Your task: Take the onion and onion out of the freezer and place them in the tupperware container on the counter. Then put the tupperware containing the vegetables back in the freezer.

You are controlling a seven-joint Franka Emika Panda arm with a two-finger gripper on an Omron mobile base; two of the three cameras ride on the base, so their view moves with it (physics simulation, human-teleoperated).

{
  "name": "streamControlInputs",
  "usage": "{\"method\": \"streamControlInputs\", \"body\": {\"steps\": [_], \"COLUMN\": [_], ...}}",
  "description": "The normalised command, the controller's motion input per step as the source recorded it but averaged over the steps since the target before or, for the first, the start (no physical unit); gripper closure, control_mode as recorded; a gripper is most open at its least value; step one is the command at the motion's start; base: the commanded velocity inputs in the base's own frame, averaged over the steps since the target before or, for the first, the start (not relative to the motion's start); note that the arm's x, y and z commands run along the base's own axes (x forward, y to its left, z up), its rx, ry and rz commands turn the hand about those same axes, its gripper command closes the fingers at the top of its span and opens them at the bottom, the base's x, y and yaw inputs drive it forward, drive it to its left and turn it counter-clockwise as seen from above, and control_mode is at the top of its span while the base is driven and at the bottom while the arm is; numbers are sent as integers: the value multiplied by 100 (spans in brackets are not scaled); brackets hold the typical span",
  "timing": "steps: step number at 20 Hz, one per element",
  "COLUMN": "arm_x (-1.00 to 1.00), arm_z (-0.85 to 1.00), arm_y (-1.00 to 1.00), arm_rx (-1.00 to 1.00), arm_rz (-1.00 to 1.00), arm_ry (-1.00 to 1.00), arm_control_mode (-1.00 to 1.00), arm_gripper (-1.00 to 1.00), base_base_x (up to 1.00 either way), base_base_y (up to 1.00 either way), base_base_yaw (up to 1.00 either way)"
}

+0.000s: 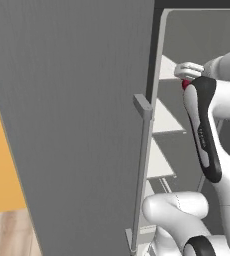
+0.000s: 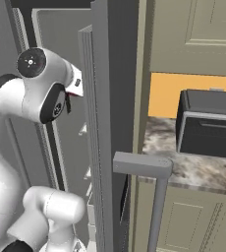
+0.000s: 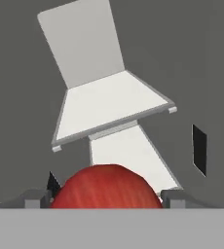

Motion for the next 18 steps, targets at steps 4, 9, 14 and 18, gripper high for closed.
{"method": "streamControlInputs", "body": {"steps": [4,9,14,18], "arm_x": [-66,-40,-2,-6], "arm_z": [0,-7,-19,-7], "arm_y": [13,5,9,2], "arm_rx": [-2,0,0,0], "arm_rz": [-3,0,0,0], "arm_ry": [7,1,7,2], "arm_control_mode": [-100,-100,-100,100], "arm_gripper": [100,100,100,100], "base_base_x": [0,0,0,-41], "base_base_y": [0,0,0,8], "base_base_yaw": [0,0,0,0]}}
